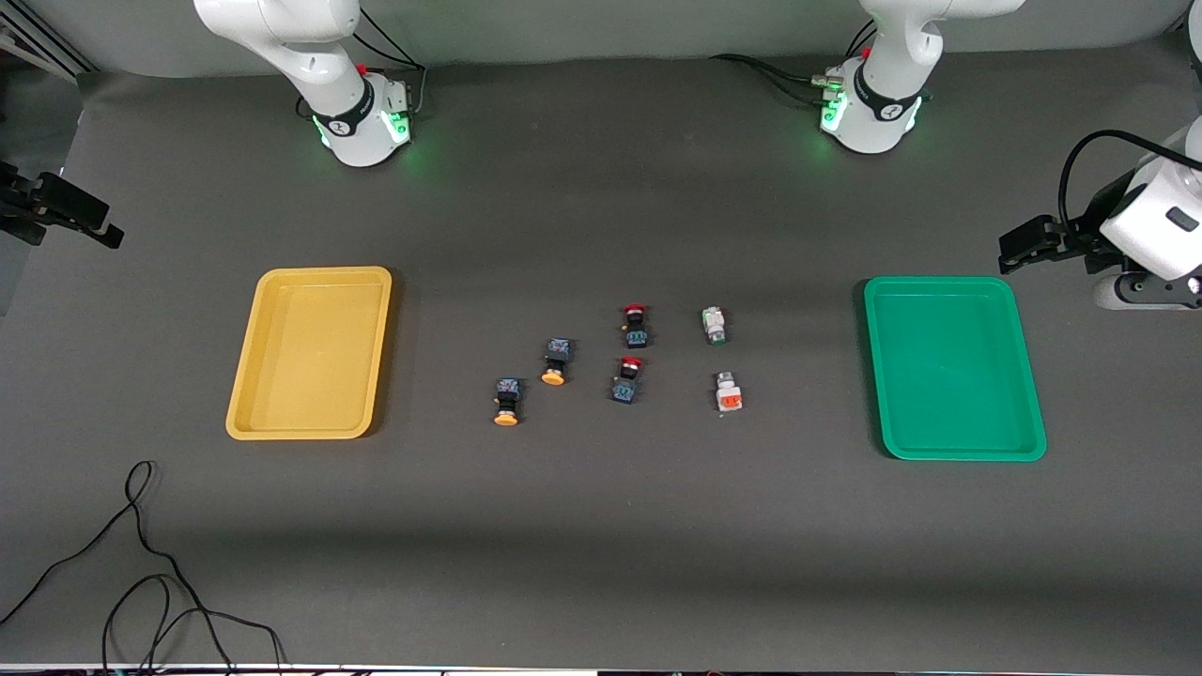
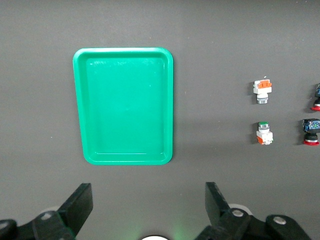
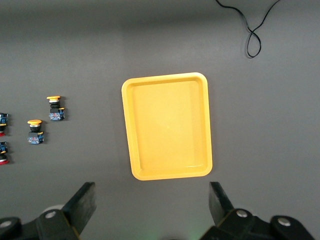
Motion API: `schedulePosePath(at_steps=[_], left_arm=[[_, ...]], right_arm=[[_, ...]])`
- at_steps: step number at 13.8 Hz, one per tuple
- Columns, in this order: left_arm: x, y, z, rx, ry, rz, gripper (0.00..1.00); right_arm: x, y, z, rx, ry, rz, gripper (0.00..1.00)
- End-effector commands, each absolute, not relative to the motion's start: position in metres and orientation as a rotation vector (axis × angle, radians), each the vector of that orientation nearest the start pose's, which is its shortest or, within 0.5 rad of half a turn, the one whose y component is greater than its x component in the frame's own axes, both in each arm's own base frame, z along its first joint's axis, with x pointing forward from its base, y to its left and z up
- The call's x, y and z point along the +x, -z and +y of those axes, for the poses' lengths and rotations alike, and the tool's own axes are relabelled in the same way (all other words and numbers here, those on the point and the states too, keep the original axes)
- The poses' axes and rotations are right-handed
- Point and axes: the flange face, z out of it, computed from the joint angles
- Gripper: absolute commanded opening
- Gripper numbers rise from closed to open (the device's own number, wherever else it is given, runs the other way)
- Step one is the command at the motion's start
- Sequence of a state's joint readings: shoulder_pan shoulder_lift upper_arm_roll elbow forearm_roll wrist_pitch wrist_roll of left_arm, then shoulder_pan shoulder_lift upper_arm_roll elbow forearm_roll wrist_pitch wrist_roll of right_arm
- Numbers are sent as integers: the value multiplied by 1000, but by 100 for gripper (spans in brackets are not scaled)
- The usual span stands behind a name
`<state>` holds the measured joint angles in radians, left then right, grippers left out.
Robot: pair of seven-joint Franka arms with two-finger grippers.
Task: Place green and yellow buttons in trays
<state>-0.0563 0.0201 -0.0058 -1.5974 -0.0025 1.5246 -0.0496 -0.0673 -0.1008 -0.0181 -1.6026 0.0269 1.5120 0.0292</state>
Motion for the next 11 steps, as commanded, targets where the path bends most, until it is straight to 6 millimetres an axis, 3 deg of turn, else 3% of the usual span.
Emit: schedulePosePath(at_steps=[1, 2, 3, 11], left_arm=[[550, -604, -34, -3129, -144, 43, 100], [550, -604, -34, -3129, -146, 43, 100], [551, -602, -33, -3128, -151, 41, 100], [550, -601, -40, -3127, -150, 29, 100]], right_arm=[[511, -663, -44, -3085, 10, 190, 100], [510, -652, -52, -3090, -27, 173, 100], [513, -660, -53, -3094, 4, 147, 100], [526, -652, -46, -3093, -20, 140, 100]])
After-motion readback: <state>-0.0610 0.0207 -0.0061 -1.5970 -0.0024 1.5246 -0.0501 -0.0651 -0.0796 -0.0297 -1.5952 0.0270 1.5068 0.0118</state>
